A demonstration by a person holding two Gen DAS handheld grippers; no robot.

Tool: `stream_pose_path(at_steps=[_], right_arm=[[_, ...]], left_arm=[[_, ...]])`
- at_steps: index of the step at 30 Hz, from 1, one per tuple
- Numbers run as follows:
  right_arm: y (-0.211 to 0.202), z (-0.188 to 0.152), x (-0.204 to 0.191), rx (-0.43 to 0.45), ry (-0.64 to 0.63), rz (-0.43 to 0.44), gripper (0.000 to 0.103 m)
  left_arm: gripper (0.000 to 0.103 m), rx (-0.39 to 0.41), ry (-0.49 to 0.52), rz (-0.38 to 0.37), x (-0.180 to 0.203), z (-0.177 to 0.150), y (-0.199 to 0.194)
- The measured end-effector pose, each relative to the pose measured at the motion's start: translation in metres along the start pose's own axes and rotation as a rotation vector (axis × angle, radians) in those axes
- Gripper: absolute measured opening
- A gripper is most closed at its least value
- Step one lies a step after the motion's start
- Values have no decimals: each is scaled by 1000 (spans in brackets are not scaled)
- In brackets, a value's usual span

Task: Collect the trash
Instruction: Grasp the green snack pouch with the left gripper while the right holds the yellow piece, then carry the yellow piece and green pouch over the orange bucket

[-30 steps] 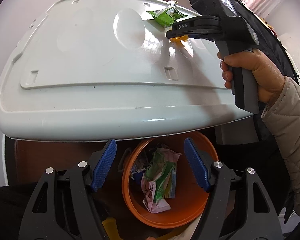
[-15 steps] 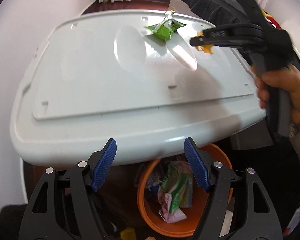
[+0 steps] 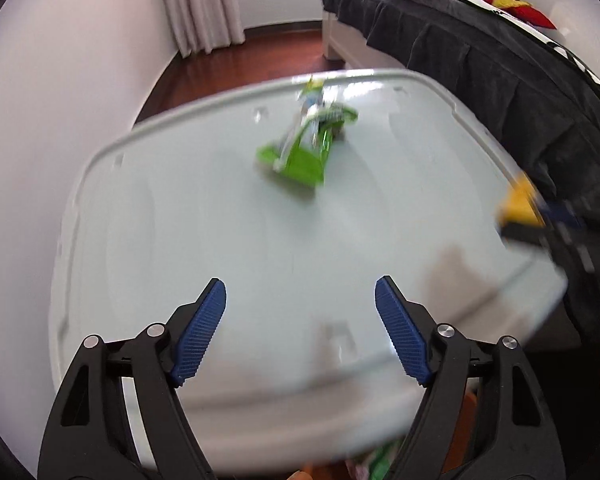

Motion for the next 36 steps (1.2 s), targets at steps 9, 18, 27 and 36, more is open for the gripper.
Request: stream_pose_path(at_steps=[9, 18, 27, 36], right_arm=[[-1, -21, 28, -12, 61, -6, 22], [7, -18, 34, -12, 79, 30, 22], [8, -11, 32, -3, 77, 53, 22], [8, -12, 33, -2, 79, 52, 22]], left_arm=[[78, -60, 105, -6, -1, 86, 59], [78, -83, 117, -31, -7, 118, 91], [55, -68, 108, 8, -7, 128, 114], [27, -1, 117, 34, 2, 126, 106]])
Point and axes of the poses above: each gripper's, at about its wrist camera, not at the fingertips, and y roughly the way its jaws point, x to its right, z to its top, the point moved 7 cm from there along y, roughly the way its jaws point, and after that the axes turned 8 degrees about -x, right-handed, at the moved point
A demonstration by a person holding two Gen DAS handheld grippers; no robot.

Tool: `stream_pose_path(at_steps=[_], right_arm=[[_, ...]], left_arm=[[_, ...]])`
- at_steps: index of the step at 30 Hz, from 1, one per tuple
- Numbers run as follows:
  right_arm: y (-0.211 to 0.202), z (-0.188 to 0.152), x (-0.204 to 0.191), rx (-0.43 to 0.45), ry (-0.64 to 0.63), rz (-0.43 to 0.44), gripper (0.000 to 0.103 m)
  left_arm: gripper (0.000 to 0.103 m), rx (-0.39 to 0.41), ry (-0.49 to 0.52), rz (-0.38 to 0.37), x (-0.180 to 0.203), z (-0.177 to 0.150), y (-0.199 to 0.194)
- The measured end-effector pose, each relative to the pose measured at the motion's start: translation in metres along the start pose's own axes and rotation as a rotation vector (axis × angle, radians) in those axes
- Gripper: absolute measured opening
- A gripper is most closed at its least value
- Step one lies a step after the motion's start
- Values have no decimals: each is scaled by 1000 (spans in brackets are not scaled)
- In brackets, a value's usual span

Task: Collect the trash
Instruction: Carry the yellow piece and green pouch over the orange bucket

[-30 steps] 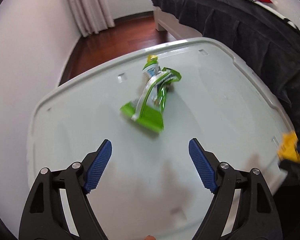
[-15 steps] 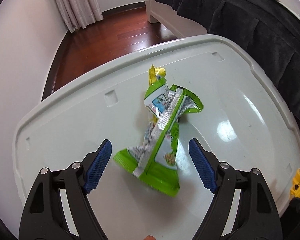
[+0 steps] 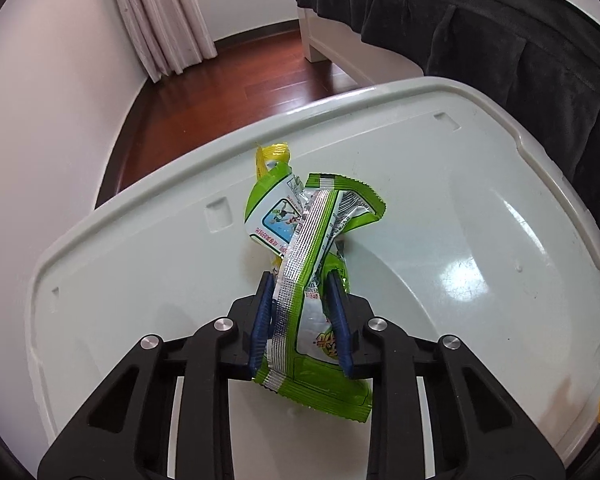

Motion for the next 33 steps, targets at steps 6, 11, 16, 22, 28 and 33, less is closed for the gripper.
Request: stream_pose_path(at_steps=[6, 11, 16, 22, 28, 33], right_arm=[[-3, 0, -2, 7, -7, 0, 22], [-11, -1, -11, 21, -27, 7, 22], [-25, -6, -25, 36, -54, 15, 23], [-44, -20, -42, 51, -87, 23, 23], [-59, -46, -59, 46, -120, 37, 23], [-67, -75, -73, 31, -146, 55, 23]], left_arm=[[26, 32, -15, 13, -1, -8, -15], [26, 53, -25, 13, -1, -13, -34], [26, 74, -40, 5, -2, -21, -59], [26, 96, -72, -15, 1, -52, -100], [26, 95, -99, -43, 9, -100, -134], [26, 73, -114, -49, 18, -145, -153]])
Point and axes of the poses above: each gripper's, at about its wrist camera, not at the fingertips, and y roughly the way its jaws point, x to its right, z to its top, the point moved 7 cm from there along y, roughly the way its jaws point, and after that the axes turned 8 degrees about -x, right-handed, at the moved point
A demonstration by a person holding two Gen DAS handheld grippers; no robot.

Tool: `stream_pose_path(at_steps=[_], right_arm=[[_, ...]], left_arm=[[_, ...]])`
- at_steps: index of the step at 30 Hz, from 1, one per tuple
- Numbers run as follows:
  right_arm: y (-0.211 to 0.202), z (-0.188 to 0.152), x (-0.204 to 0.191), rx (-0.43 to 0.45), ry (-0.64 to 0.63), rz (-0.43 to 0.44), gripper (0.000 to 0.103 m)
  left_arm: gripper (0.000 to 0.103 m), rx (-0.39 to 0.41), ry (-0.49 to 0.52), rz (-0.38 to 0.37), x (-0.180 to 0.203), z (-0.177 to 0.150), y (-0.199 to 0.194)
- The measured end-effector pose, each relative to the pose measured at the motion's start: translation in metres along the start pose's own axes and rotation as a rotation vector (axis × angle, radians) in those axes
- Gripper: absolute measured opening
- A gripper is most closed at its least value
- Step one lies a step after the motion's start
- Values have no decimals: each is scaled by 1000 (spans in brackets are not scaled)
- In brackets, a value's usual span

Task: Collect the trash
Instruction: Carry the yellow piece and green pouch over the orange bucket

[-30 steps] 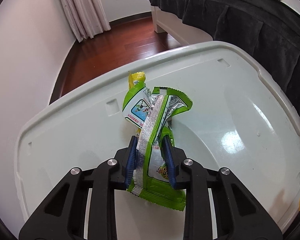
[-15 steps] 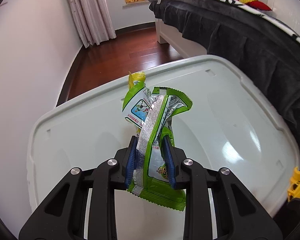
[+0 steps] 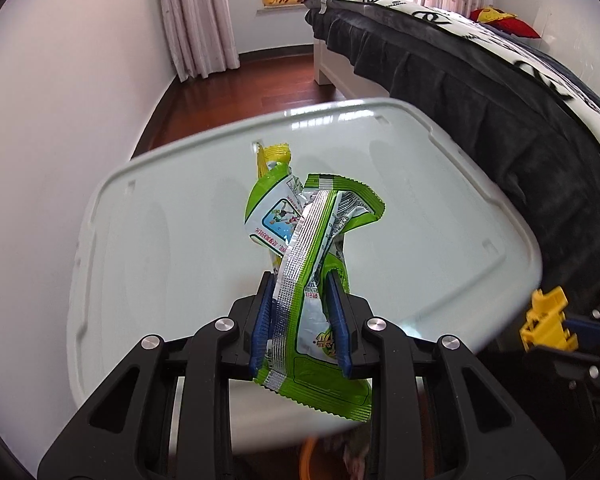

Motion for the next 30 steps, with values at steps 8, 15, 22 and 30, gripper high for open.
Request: stream_pose_path(at_steps=[8, 15, 22, 30], right_arm=[[-2, -43, -27, -36, -30, 36, 23], [-7, -57, -44, -32, -73, 55, 23], [-12, -69, -53, -30, -92, 62, 23], [1, -94, -49, -72, -61, 57, 23]], left_arm=[[26, -73, -21, -6, 15, -75, -15], [26, -146, -49, -19, 22, -127, -15], [26, -198, -48, -23, 32, -163, -10], [26, -243, -28, -36, 46, -184, 1]])
Point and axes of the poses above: each gripper's, at about its wrist camera, not at the fingertips, and y roughly the way its jaws point, x to its right, z to its top, the point moved 7 cm from there along y, roughly the way its jaws point, and after that the axes turned 8 degrees about -x, right-handed, at the moved point
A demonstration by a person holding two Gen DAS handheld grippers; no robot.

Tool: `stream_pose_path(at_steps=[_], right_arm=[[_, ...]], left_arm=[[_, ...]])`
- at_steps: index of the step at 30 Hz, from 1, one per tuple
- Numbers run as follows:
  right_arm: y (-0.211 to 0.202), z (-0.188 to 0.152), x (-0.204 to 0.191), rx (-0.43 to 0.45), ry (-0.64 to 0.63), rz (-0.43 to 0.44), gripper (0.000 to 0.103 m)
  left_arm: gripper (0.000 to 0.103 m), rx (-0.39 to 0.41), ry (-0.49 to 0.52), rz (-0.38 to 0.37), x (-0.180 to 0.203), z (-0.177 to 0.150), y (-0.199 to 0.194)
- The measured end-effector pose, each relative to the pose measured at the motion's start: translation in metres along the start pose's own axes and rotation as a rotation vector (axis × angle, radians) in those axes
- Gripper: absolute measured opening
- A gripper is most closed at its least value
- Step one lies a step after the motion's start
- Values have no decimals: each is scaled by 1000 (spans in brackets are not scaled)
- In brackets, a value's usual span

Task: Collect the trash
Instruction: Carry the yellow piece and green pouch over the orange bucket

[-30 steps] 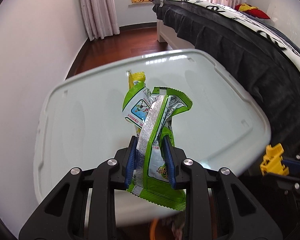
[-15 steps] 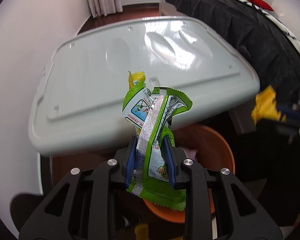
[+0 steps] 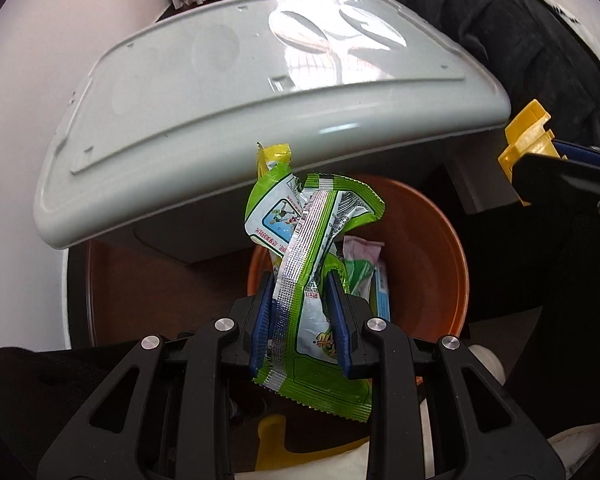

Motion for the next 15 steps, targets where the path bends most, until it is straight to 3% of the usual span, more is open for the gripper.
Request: stream_pose_path(at_steps=[15], right_arm=[[49, -34, 17, -103, 150, 23, 23]], left_arm=[[26, -120, 3, -35, 5, -14, 45]])
Point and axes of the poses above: each gripper's, at about its wrist camera, not at the fingertips, and y roughly the way its jaws point, x to its right, z to its top, the point moved 7 cm from there along y, roughly the way its jaws point, and after that the axes turned 8 degrees about -x, right-handed, at the moved point
